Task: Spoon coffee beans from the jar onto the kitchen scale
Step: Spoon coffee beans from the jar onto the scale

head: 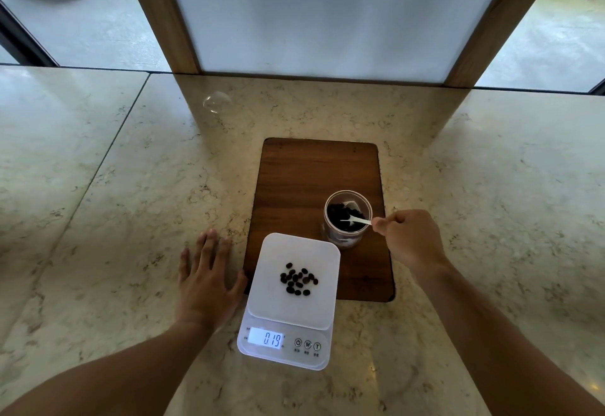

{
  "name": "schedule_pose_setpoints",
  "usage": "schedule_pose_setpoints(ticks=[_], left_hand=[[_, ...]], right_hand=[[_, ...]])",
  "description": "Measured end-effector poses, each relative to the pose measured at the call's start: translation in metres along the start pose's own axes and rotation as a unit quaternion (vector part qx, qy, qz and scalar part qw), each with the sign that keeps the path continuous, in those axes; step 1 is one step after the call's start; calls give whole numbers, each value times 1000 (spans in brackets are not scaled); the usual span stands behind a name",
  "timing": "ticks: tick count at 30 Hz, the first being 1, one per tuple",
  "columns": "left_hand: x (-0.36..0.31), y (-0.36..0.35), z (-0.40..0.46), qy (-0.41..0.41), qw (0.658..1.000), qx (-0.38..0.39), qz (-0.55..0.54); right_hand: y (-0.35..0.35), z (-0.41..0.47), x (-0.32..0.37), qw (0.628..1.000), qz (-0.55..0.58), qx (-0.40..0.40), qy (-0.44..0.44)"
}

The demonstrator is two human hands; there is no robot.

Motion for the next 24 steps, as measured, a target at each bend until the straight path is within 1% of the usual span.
schedule_pose_setpoints(ticks=[5, 16, 24], left_hand=[[0, 0, -1, -3, 1000, 0, -2], [1, 0, -1, 0, 1000, 0, -4], [0, 0, -1, -3, 1000, -6, -6]], right_hand=[[0, 0, -2, 1000, 10, 5, -12], [-1, -3, 0, 1000, 7, -1, -4], [0, -3, -5, 1000, 22, 10, -18]])
Point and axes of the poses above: each hand's wrist, its own z-axis towards the middle knuckle, its own y-axis out of the back of the hand, x = y × z, the point moved 6 cm from there along z, towards the middle knuckle, and after that the axes turned 4 degrees about -y, right-handed, at the moved point
